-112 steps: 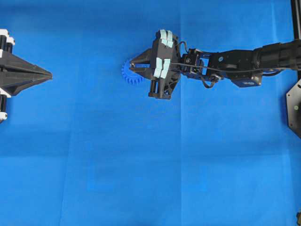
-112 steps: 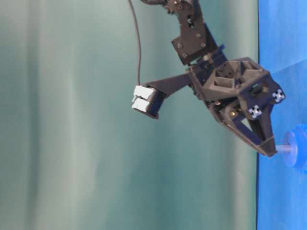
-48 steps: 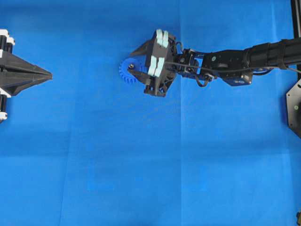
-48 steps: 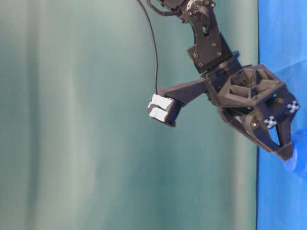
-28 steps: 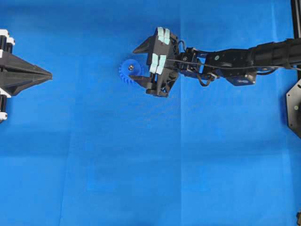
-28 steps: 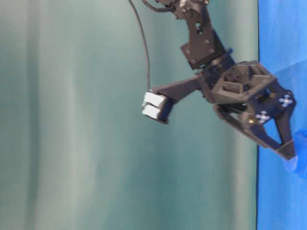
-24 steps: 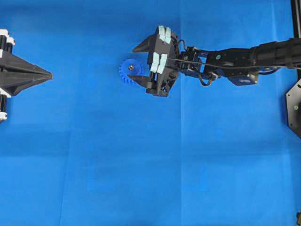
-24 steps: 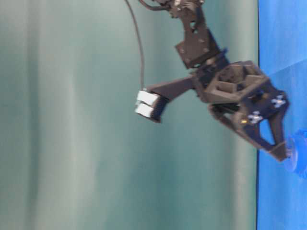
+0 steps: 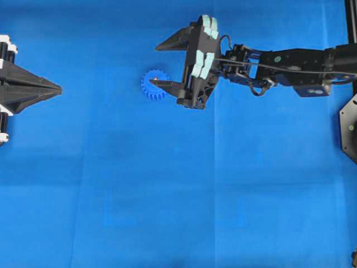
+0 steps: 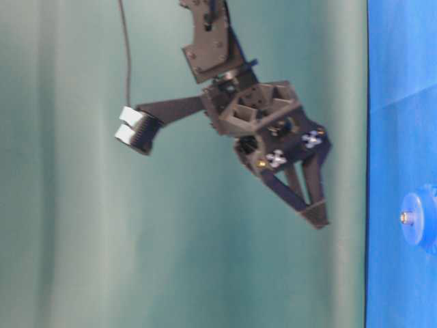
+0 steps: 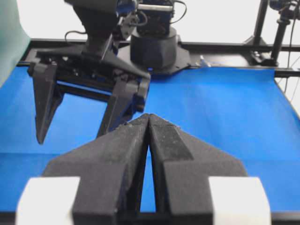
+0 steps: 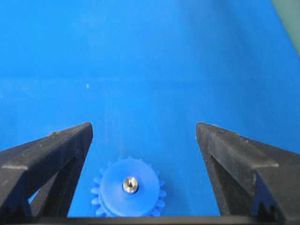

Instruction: Insert the shaft placed at a random location into the center hole of the small gear at another random location.

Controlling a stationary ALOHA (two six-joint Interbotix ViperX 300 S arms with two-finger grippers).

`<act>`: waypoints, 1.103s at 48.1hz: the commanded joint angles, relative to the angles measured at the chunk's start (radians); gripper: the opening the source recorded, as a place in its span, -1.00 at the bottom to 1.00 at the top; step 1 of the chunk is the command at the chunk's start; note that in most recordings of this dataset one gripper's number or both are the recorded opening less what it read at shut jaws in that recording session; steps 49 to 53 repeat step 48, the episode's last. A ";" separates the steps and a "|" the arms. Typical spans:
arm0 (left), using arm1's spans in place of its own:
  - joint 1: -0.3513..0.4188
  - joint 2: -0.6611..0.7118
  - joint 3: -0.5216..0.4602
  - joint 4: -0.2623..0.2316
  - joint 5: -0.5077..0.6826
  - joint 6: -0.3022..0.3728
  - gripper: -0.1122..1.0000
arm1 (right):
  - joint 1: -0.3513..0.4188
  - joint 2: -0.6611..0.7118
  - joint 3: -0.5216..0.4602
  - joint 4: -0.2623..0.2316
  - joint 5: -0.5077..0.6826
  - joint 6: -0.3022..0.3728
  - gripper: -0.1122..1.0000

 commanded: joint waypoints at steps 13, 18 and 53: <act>0.000 0.005 -0.009 0.000 -0.009 0.002 -0.80 | 0.011 -0.066 0.025 -0.002 0.000 0.003 0.78; 0.002 0.005 -0.009 0.000 -0.009 0.000 -0.80 | 0.014 -0.086 0.051 -0.002 0.000 0.003 0.78; 0.000 0.005 -0.009 0.000 -0.011 0.002 -0.80 | 0.040 -0.249 0.232 0.000 0.025 0.009 0.78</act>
